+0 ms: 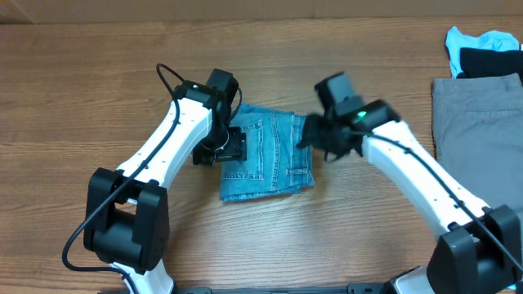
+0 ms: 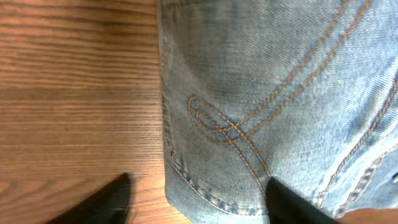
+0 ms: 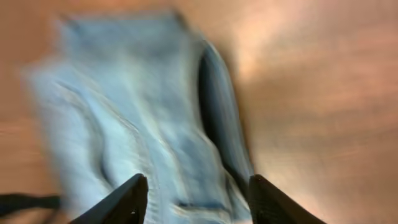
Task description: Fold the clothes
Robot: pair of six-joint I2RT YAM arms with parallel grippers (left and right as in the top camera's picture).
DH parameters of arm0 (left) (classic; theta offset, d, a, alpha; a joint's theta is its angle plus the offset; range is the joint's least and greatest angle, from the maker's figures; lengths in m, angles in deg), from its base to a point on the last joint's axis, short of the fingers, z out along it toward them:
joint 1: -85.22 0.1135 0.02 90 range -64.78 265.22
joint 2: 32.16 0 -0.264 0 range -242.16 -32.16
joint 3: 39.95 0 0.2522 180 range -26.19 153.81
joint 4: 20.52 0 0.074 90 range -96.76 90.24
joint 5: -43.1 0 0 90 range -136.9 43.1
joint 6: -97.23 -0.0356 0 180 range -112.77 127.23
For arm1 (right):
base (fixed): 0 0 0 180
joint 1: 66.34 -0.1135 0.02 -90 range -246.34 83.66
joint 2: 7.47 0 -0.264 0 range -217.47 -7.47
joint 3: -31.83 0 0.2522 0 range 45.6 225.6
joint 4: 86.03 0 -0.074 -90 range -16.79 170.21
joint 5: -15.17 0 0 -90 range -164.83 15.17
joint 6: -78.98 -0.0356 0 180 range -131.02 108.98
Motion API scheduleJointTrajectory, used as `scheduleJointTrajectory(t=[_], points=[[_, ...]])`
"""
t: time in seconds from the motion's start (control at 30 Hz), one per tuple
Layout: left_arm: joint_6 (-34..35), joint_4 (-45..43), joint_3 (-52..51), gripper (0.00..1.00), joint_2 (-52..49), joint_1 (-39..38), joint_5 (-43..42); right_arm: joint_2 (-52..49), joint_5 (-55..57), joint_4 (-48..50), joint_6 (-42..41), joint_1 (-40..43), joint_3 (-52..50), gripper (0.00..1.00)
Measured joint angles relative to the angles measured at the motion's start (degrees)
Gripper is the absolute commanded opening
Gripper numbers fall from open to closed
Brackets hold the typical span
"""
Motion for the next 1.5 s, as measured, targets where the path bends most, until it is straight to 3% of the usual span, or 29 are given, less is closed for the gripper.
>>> scheduleJointTrajectory(t=[0.03,0.07,0.17,0.47,0.63,0.67,0.7,0.93,1.0,1.07,1.1,1.13,1.17,1.2,1.37,1.5], points=[[-0.4,-0.1,0.0,0.35,0.0,0.0,0.0,0.2,-1.4,2.2,1.2,0.5,0.4,0.13],[-0.4,-0.2,0.0,0.17,0.0,0.0,-0.1,0.3,-2.5,3.9,1.7,0.7,0.6,0.05],[-1.4,-0.5,0.0,0.04,0.0,-0.5,-0.2,0.2,-5.8,8.2,3.9,0.7,0.9,0.04],[-1.8,-6.7,-5.9,0.06,0.0,-4.2,-2.8,-10.5,-11.2,14.5,5.1,0.7,1.0,0.04],[-1.9,-11.3,-11.8,0.20,-0.1,-4.4,-3.7,-16.9,-13.3,16.1,5.3,0.9,1.1,0.04],[-1.8,-11.7,-12.9,0.18,-0.1,-4.4,-3.7,-18.1,-13.8,16.4,5.4,1.3,1.1,0.04],[-1.9,-12.0,-13.7,0.06,-0.1,-4.4,-3.7,-19.5,-14.3,16.4,5.3,1.9,1.2,0.04],[-0.7,-12.1,-15.8,0.04,-0.1,-4.4,-1.3,-21.6,-17.6,14.8,5.4,5.4,1.7,0.04],[-0.5,-11.3,-15.7,0.04,-0.1,-4.4,-0.5,-21.2,-17.5,13.7,5.4,6.4,1.6,0.08],[-0.5,-9.4,-15.0,0.04,0.1,-4.4,0.5,-19.5,-16.5,12.4,5.5,7.5,1.6,0.26],[-0.5,-9.0,-14.8,0.06,0.3,-4.4,0.8,-18.2,-15.6,11.8,5.7,8.0,1.6,0.41],[-0.4,-8.4,-14.4,0.15,0.7,-4.4,1.3,-16.8,-15.0,11.2,5.9,8.5,1.6,0.51],[-0.3,-7.9,-14.1,0.67,1.2,-4.4,1.7,-14.3,-14.0,9.8,5.9,9.1,1.6,0.62],[-0.1,-7.7,-13.8,1.00,1.9,-4.4,2.2,-12.5,-13.6,9.0,6.0,9.4,1.5,0.73],[-0.3,-7.8,-11.5,1.00,6.6,-4.4,5.0,2.4,-12.4,3.3,5.9,9.7,1.6,1.00],[-0.1,-10.1,-11.1,1.00,7.3,-2.9,5.6,10.8,-12.3,-3.9,5.9,9.7,1.7,1.00]])
